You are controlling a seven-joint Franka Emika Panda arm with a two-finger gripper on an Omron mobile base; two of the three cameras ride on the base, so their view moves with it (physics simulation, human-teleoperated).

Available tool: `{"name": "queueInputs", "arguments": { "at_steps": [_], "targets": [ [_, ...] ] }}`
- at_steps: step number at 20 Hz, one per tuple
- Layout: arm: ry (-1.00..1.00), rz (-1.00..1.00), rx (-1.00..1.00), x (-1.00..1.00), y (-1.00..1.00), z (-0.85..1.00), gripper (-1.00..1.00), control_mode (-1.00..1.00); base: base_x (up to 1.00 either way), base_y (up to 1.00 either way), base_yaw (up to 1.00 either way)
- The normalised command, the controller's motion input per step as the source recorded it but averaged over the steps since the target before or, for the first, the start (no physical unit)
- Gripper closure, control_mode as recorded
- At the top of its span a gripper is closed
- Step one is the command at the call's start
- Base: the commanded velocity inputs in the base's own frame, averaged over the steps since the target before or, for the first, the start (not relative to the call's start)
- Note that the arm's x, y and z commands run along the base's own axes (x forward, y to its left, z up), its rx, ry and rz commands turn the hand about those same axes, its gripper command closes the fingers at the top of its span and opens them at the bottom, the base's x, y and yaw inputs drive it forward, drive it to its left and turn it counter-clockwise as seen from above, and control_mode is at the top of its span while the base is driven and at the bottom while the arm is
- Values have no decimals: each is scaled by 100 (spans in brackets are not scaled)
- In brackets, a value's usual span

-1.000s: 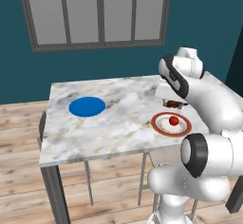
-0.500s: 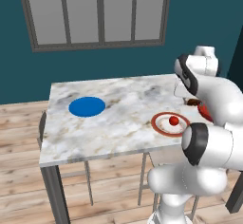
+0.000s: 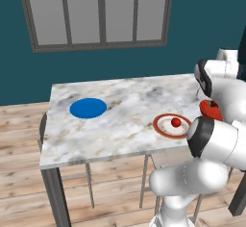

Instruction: Pick the chicken drumstick and tomato from their plates and place them in the bowl. Then put the bowl in the fridge.

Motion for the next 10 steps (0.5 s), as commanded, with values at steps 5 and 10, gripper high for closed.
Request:
{"name": "queueInputs", "arguments": {
  "at_steps": [5, 10],
  "targets": [
    [-8, 5, 0, 11, -72, -8, 100, -100, 0, 0, 0],
    [-11, 12, 1, 39, -50, -13, 100, -100, 0, 0, 0]
  ]
}}
